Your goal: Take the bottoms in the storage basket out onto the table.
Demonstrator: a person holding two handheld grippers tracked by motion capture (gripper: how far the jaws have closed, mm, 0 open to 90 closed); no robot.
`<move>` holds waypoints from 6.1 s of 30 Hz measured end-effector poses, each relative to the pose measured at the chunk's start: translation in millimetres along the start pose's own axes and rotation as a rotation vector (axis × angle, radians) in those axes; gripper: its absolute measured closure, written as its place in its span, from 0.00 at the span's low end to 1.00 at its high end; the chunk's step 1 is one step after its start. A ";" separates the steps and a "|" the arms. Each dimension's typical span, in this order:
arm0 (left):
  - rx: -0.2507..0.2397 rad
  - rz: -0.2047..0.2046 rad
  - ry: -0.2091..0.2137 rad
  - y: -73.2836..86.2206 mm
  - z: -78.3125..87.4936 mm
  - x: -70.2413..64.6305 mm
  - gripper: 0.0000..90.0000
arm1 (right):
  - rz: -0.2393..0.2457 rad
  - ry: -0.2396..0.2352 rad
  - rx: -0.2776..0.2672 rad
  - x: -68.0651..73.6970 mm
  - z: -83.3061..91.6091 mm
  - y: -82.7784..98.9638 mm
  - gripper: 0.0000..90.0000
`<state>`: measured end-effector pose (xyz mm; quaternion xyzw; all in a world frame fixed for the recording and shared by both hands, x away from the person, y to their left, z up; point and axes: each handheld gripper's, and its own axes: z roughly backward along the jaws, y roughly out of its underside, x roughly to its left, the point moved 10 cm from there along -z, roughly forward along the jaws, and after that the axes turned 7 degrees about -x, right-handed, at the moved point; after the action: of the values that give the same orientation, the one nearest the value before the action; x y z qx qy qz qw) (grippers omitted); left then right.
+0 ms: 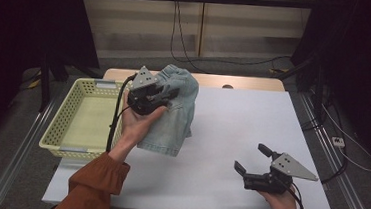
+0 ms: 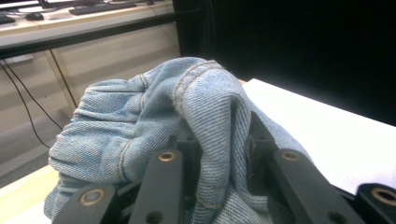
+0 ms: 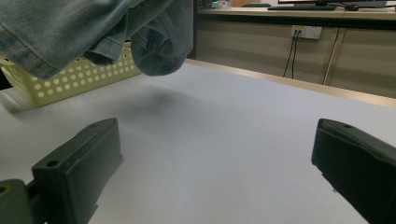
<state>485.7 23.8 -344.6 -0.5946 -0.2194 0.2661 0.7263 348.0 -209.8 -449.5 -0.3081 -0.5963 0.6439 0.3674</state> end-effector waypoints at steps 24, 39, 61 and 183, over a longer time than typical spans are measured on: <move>0.076 -0.006 -0.007 33.0 -24.1 -3.2 0.81 | -0.003 -0.004 0.005 0.4 0.1 1.0 0.02; 0.091 -0.006 -0.031 43.7 -33.6 4.2 0.81 | -0.006 0.000 0.008 0.0 0.3 1.5 0.02; 0.212 -0.012 -0.029 84.4 -52.7 4.9 0.75 | -0.005 -0.002 0.006 0.6 0.7 1.2 0.02; 0.140 -0.061 0.006 69.5 -46.2 -13.6 0.06 | -0.014 -0.004 0.018 -1.1 -4.9 3.7 0.02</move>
<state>495.9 -9.0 -421.9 -0.5363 -0.2160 0.2567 0.7745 352.3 -208.2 -453.7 -0.2992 -0.5932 0.6475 0.3734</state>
